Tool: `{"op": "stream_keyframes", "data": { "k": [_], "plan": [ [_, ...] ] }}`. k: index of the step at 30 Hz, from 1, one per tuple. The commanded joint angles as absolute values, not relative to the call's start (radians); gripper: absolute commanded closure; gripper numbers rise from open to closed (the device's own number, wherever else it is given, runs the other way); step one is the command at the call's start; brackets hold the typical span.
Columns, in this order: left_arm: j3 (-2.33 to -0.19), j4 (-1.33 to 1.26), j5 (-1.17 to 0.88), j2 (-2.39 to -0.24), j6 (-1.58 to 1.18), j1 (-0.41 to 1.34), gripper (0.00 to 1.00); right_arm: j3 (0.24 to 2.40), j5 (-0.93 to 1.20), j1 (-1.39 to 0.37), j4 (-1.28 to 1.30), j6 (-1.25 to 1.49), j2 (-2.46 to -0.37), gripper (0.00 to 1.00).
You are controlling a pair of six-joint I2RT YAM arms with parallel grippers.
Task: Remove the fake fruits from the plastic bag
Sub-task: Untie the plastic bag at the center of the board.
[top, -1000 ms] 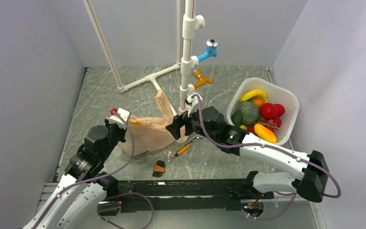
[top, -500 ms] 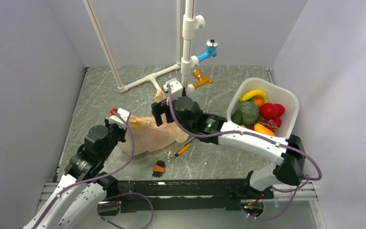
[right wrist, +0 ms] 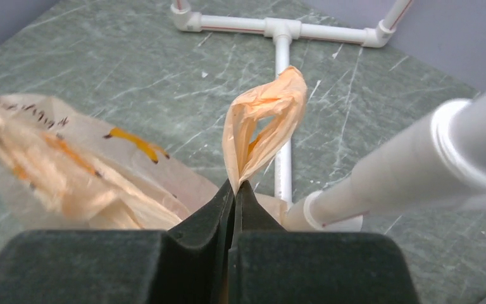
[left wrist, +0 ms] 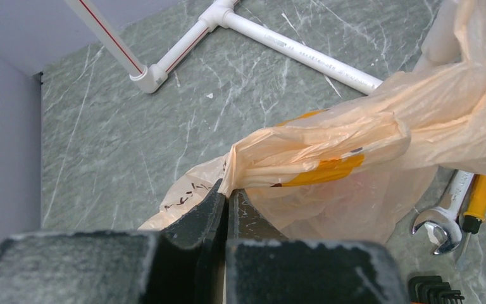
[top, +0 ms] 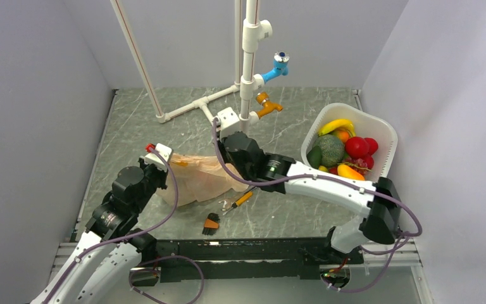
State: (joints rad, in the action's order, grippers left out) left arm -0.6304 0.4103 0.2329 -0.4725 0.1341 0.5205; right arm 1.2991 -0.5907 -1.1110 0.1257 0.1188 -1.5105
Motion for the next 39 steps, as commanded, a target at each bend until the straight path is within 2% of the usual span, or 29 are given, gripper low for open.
{"op": "stream_keyframes", "data": {
  "k": [1,3,4,7,14,22,26,30,33,36,39],
  "plan": [
    [-0.671,0.413,0.219,-0.447,0.066,0.517,0.79,1.206,-0.435,-1.107,0.004,0.091,-1.382,1.0],
    [-0.69,0.432,0.172,-0.435,-0.011,0.516,0.44,1.209,-0.389,-1.101,0.021,0.125,-1.376,1.0],
    [-0.709,0.455,0.141,-0.44,-0.062,0.517,0.34,1.217,-0.364,-1.099,0.042,0.139,-1.377,1.0],
    [-0.771,0.532,0.039,-0.479,-0.187,0.517,0.24,1.198,-0.326,-1.099,0.05,0.152,-1.364,1.0],
    [-0.95,0.695,-0.041,-0.542,-0.22,0.517,0.21,1.156,-0.267,-1.069,0.059,0.194,-1.34,1.0],
    [-0.964,0.681,-0.353,-0.616,0.024,0.52,0.23,1.158,-0.236,-1.053,0.064,0.212,-1.318,1.0],
    [-0.949,0.703,-0.3,-0.594,0.064,0.523,0.21,1.158,-0.233,-1.042,0.072,0.221,-1.309,1.0],
    [-0.981,0.791,-0.095,-0.544,-0.098,0.526,0.22,1.135,-0.207,-1.024,0.06,0.231,-1.298,1.0],
    [-1.097,1.014,0.098,-0.54,-0.432,0.526,0.23,1.128,-0.181,-1.003,0.06,0.258,-1.293,1.0],
    [-1.071,0.986,0.015,-0.437,-0.634,0.525,0.19,1.117,-0.155,-0.992,0.044,0.268,-1.286,1.0],
    [-0.936,0.838,-0.031,-0.255,-0.812,0.525,0.22,1.115,-0.155,-0.991,0.037,0.267,-1.285,1.0]
  ]
}}
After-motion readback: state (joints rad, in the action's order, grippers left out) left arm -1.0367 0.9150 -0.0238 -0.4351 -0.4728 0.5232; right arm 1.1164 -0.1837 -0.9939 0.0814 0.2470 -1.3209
